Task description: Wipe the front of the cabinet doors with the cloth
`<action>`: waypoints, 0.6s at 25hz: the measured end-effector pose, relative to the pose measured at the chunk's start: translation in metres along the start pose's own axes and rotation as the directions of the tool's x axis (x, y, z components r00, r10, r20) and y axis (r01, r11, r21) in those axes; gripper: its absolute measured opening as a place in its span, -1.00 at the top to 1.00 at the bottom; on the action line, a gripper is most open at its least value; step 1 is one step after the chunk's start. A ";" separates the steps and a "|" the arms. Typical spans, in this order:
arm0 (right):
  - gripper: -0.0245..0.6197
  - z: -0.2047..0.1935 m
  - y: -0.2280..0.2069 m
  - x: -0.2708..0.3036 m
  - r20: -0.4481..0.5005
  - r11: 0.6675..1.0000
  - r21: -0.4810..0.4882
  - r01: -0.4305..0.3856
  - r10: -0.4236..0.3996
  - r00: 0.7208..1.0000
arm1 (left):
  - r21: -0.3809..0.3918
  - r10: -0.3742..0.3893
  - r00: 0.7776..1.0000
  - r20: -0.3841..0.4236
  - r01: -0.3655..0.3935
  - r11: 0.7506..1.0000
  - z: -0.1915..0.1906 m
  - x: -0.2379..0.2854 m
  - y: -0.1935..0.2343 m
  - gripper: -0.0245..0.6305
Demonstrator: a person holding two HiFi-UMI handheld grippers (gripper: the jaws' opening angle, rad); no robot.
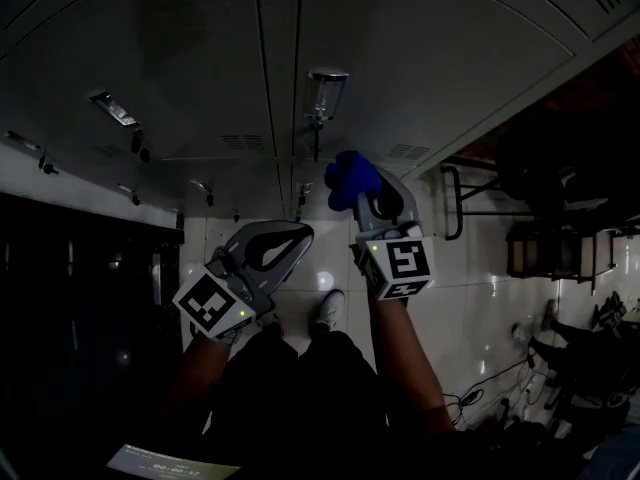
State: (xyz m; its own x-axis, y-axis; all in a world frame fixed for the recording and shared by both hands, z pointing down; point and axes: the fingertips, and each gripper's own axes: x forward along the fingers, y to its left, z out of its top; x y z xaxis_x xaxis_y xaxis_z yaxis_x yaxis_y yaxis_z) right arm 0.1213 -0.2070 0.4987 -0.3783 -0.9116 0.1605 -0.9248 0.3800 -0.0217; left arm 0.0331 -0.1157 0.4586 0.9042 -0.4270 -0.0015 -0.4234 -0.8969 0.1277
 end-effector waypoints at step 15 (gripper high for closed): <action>0.70 -0.013 0.040 0.065 0.014 1.000 0.009 0.007 -0.007 1.000 | -0.058 0.017 1.000 -0.023 -0.018 0.998 -0.037 -0.038 0.010 0.92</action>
State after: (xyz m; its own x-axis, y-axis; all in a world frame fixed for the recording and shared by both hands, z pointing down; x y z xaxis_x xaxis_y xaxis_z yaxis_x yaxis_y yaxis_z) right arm 0.0609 -0.2489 0.5210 -0.3721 -0.9165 0.1469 -0.9278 0.3719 -0.0298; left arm -0.0036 -0.1044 0.4962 0.8981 -0.4393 0.0230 -0.4356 -0.8809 0.1852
